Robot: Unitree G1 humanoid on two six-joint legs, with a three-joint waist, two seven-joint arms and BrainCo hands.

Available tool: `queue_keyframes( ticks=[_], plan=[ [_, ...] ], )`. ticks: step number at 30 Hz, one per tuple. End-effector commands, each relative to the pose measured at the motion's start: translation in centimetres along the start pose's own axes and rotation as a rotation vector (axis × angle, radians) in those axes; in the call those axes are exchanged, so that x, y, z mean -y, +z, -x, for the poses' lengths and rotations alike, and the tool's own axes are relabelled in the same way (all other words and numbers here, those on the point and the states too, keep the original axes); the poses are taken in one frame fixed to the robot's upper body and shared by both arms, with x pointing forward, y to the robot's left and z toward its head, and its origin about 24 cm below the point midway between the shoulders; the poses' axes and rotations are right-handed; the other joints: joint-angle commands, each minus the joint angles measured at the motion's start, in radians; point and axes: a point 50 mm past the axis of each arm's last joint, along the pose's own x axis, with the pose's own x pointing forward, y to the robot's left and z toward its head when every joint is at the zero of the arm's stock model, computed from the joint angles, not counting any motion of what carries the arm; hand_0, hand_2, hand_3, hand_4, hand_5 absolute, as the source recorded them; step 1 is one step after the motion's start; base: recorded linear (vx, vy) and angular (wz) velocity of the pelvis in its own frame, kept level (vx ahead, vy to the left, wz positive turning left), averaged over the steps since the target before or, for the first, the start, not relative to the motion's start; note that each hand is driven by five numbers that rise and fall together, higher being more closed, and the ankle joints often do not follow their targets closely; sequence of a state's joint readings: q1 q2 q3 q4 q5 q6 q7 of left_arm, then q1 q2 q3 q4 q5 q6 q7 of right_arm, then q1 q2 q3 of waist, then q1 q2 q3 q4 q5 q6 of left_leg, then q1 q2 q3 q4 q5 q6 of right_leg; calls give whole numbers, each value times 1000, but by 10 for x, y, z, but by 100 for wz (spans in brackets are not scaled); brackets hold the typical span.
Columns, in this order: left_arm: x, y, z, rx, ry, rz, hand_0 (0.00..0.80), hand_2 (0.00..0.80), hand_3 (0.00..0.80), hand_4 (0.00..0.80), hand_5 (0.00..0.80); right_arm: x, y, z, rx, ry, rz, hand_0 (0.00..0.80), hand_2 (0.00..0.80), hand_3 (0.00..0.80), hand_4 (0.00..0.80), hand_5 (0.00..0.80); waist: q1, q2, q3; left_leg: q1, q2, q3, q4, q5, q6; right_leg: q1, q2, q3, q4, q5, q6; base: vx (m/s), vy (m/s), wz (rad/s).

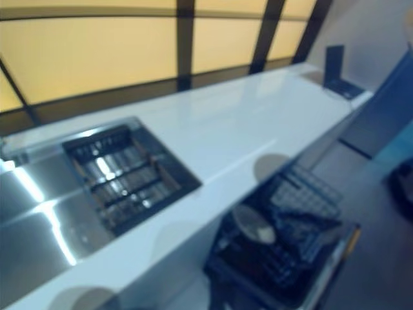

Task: Take plates into dishwasher

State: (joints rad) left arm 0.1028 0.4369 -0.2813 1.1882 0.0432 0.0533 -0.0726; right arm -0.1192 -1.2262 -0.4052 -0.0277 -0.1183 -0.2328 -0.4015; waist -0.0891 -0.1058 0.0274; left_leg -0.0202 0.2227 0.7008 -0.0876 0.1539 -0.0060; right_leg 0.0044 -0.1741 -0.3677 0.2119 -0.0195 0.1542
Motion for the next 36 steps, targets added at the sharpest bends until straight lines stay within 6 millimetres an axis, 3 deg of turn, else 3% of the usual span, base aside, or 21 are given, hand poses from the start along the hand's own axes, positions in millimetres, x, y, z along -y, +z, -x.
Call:
queue_keyframes(
  ticks=[1,3,6,10,12,14,18,23,27,31,36],
  plan=[
    [-29,73,1,210,90,75,0,0,0,0,0,-1,-2,-5,-18,-45,-112,800,800,800,800,800,-22,-23,10,15,-66,-131,61,-242,46,125,31,5,-137,4,-67,-398,-795,-102],
    [-33,75,2,214,112,81,0,0,0,0,0,-5,0,-6,-12,-23,-134,800,800,800,800,800,-18,-42,15,-21,-16,-138,97,-207,0,132,64,-9,-162,-59,-84,-417,-875,-128],
    [-25,83,1,251,91,82,0,0,0,0,0,-9,8,-9,-3,0,-151,800,800,800,800,800,-26,-27,42,-43,31,-219,105,-135,-62,91,91,22,-104,-123,-116,-386,-734,-52],
    [-3,89,0,301,36,91,0,0,0,0,0,-22,19,-23,18,52,-175,800,800,800,800,800,-26,-1,63,12,43,-293,11,-43,-90,65,128,85,-80,-157,-180,-257,-486,4],
    [5,91,0,313,15,108,0,0,0,0,0,-36,26,-26,37,88,-201,800,800,800,800,800,-24,7,66,15,33,-360,16,-14,-84,72,148,120,-100,-152,-198,-145,-349,5],
    [13,92,0,320,-9,128,0,0,0,0,0,-52,37,-24,60,126,-244,800,800,800,800,800,-8,19,66,2,-42,-420,116,-109,-37,83,147,154,-143,-137,-204,-98,-234,-7],
    [22,89,0,313,-42,131,0,0,0,0,0,-70,45,-14,55,155,-285,800,800,800,800,800,12,47,75,-39,-144,-460,316,-244,-5,90,157,199,-170,-123,-199,-36,-122,-42],
    [35,77,-2,269,-65,97,0,0,0,0,0,-85,45,-6,21,192,-316,800,800,800,800,800,17,64,86,-65,-201,-474,427,-305,13,96,191,235,-209,-98,-195,1,-61,-6],
    [39,82,-1,297,-76,69,0,0,0,0,0,-88,43,4,-2,215,-327,800,800,800,800,800,7,65,93,-30,-212,-460,308,-296,22,77,197,229,-224,-72,-180,15,6,13],
    [30,112,4,378,-46,31,0,0,0,0,0,-89,43,7,-10,174,-332,800,800,800,800,800,-3,72,139,-17,-226,-478,108,-221,14,10,201,204,-238,-46,-162,-117,43,14],
    [22,133,8,426,-18,38,0,0,0,0,0,-90,50,2,3,143,-356,800,800,800,800,800,-5,76,187,-42,-229,-475,53,-184,4,-26,200,171,-252,-40,-162,-86,32,18]
  ],
)
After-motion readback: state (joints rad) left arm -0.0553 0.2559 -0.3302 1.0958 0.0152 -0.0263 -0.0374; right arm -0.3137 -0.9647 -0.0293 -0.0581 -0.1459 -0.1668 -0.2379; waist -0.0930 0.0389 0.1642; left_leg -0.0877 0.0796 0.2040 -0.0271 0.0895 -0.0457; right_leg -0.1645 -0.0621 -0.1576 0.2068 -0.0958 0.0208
